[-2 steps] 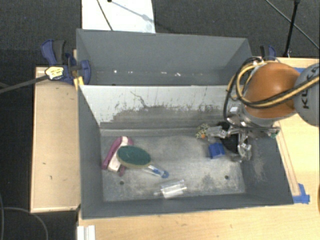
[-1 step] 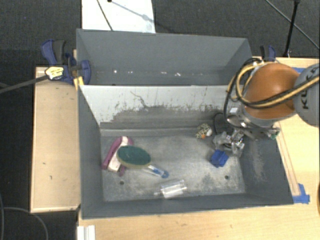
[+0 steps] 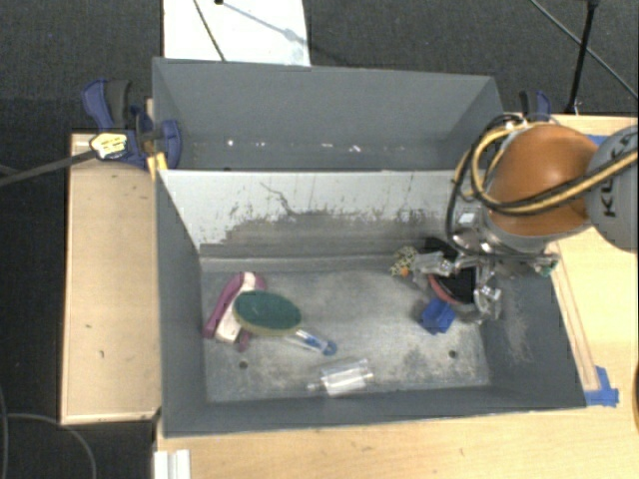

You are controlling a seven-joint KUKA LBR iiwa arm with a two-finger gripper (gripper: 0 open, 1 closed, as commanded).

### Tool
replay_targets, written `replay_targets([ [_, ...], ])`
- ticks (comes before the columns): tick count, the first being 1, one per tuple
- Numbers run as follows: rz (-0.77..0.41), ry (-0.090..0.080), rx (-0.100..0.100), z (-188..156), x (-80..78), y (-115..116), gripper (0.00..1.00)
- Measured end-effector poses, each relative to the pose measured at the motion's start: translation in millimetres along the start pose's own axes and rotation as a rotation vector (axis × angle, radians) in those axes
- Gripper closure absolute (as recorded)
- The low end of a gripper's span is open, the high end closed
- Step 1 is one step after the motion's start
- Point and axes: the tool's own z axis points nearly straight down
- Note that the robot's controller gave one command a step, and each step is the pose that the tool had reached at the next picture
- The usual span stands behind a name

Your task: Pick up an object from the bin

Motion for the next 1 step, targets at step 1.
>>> replay_targets([
  [1,0.003,0.001,-0.001,0.3,0.3,0.3,1.0],
])
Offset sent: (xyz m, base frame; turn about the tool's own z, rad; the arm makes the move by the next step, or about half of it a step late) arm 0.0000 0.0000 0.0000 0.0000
